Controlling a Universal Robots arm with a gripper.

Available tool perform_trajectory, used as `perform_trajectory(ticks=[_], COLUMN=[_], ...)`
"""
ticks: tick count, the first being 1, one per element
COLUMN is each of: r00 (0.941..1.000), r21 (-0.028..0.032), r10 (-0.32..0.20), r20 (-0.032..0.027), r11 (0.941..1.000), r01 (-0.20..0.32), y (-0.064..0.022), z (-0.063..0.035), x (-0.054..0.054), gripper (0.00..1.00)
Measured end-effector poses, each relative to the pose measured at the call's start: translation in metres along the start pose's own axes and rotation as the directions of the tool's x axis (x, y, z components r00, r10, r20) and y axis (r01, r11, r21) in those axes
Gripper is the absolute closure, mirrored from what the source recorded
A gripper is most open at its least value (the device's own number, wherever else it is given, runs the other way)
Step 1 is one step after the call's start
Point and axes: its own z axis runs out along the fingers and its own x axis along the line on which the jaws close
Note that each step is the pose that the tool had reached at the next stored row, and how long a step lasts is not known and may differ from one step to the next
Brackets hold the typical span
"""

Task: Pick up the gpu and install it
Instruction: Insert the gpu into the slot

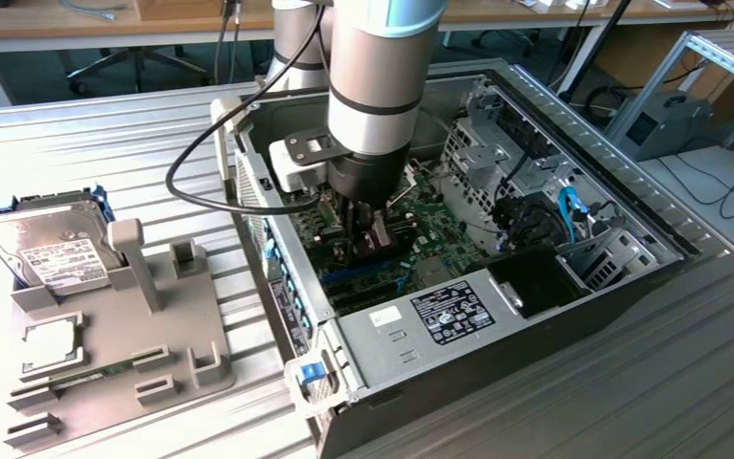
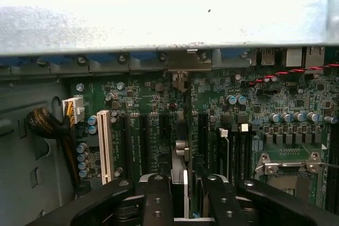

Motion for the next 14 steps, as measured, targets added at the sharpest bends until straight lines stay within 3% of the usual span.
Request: perform_trajectory(ticks=[14], r00=[1.0], r21=[0.0], r10=[-0.002], r20=[-0.0008], r11=[1.0], r01=[0.002], y=[-0.001], z=[0.0003], x=[-0.0006], gripper=[0.73])
